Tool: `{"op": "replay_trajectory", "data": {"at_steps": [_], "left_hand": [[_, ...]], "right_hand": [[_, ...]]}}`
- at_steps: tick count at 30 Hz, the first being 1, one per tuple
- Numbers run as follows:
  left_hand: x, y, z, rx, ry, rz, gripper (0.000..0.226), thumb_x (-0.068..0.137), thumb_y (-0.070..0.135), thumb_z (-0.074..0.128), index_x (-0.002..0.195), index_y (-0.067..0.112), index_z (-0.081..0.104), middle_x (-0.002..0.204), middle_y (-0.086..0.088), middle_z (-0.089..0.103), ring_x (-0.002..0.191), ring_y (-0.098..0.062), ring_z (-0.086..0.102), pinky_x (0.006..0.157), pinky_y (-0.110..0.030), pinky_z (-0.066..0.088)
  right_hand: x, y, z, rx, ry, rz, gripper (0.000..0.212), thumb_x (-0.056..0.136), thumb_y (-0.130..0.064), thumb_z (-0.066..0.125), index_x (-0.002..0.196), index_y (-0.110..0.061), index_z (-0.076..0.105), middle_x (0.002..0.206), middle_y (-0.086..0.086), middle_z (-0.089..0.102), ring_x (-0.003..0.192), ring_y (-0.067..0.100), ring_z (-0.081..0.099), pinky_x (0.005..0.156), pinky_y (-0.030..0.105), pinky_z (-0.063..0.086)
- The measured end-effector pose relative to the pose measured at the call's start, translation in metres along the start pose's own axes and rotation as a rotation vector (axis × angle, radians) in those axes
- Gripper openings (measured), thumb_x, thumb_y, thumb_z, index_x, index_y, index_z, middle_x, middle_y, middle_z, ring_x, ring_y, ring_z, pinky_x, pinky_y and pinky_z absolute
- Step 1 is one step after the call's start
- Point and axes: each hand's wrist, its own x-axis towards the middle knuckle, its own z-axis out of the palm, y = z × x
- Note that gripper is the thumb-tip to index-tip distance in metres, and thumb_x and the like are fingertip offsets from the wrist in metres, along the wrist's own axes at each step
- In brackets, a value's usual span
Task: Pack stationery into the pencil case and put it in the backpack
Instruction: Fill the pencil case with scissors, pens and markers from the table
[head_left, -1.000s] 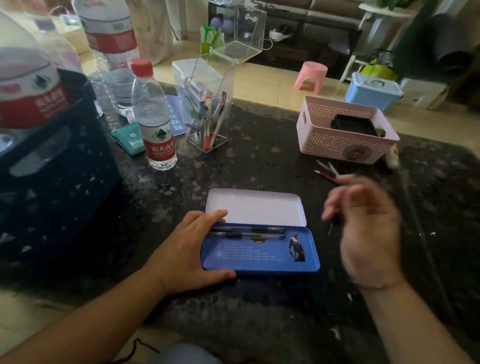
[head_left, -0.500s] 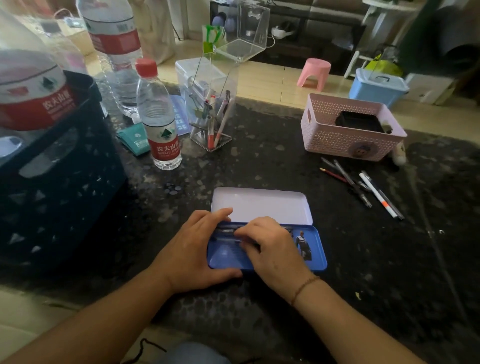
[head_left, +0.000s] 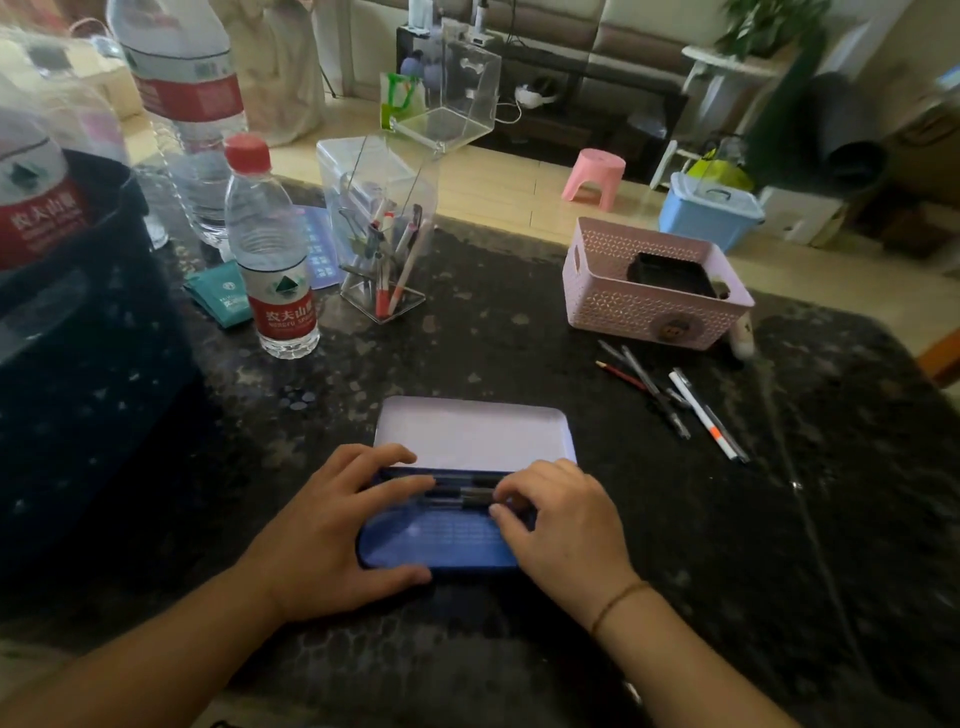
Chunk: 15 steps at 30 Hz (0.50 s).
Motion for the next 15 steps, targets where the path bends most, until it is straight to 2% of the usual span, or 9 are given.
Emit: {"op": "replay_trajectory", "data": {"at_steps": [3,5,6,8,9,11,13,15], "left_hand": [[0.000,-0.001,0.001,-0.003,0.007,-0.005,0.072,0.074,0.076,0.063,0.130,0.031,0.061,0.139,0.011,0.047,0.127,-0.010,0.041,0.102,-0.033,0.043],[0.000,-0.003,0.002,-0.013,0.004,-0.017,0.072,0.072,0.076,0.066,0.130,0.034,0.058,0.139,0.014,0.045,0.128,-0.009,0.041,0.102,-0.034,0.043],[-0.001,-0.003,0.002,-0.013,0.004,-0.023,0.072,0.071,0.076,0.067,0.130,0.036,0.057,0.139,0.015,0.044,0.129,-0.009,0.040,0.101,-0.034,0.043],[-0.001,-0.004,0.003,-0.007,0.007,-0.029,0.071,0.070,0.076,0.068,0.129,0.037,0.055,0.139,0.017,0.043,0.129,-0.009,0.040,0.101,-0.035,0.044],[-0.001,-0.004,0.003,-0.005,0.008,-0.031,0.071,0.070,0.076,0.068,0.129,0.037,0.055,0.139,0.017,0.043,0.129,-0.009,0.040,0.101,-0.035,0.044],[-0.001,-0.004,0.002,-0.007,0.011,-0.034,0.071,0.070,0.076,0.069,0.128,0.038,0.053,0.138,0.019,0.043,0.129,-0.007,0.040,0.101,-0.033,0.043],[-0.001,-0.002,0.000,-0.010,0.013,-0.036,0.074,0.069,0.076,0.069,0.130,0.038,0.050,0.137,0.021,0.042,0.129,-0.004,0.039,0.102,-0.029,0.041],[-0.002,-0.001,-0.001,-0.015,0.000,-0.054,0.079,0.068,0.076,0.070,0.133,0.039,0.046,0.137,0.023,0.042,0.129,-0.003,0.039,0.104,-0.026,0.040]], "right_hand": [[0.000,0.004,0.001,0.011,0.023,-0.059,0.009,0.076,-0.035,0.068,0.080,-0.026,0.066,0.075,-0.010,0.063,0.072,0.012,0.054,0.064,0.033,0.046],[0.006,0.019,-0.008,0.058,0.112,-0.044,0.013,0.079,-0.039,0.065,0.082,-0.026,0.068,0.076,-0.011,0.064,0.071,0.011,0.055,0.063,0.030,0.045],[0.012,0.033,-0.014,0.099,0.192,0.038,0.013,0.081,-0.038,0.065,0.084,-0.025,0.068,0.077,-0.009,0.065,0.072,0.012,0.056,0.064,0.029,0.046],[0.031,0.075,-0.029,0.090,0.330,0.327,0.017,0.081,-0.033,0.068,0.093,-0.021,0.069,0.081,-0.003,0.066,0.076,0.017,0.060,0.068,0.031,0.050],[0.040,0.098,-0.036,0.008,0.325,0.496,0.024,0.081,-0.033,0.068,0.100,-0.019,0.069,0.086,0.000,0.066,0.081,0.021,0.061,0.072,0.033,0.050],[0.050,0.134,-0.042,-0.147,0.203,0.764,0.036,0.083,-0.036,0.067,0.114,-0.017,0.065,0.103,0.007,0.065,0.096,0.027,0.061,0.078,0.034,0.049],[0.049,0.153,-0.037,-0.232,0.084,0.858,0.037,0.085,-0.038,0.065,0.117,-0.019,0.065,0.114,0.009,0.063,0.102,0.030,0.060,0.078,0.034,0.048],[0.046,0.160,-0.031,-0.297,0.073,0.857,0.028,0.087,-0.037,0.062,0.109,-0.022,0.069,0.112,0.007,0.061,0.097,0.030,0.061,0.070,0.033,0.044]]}}
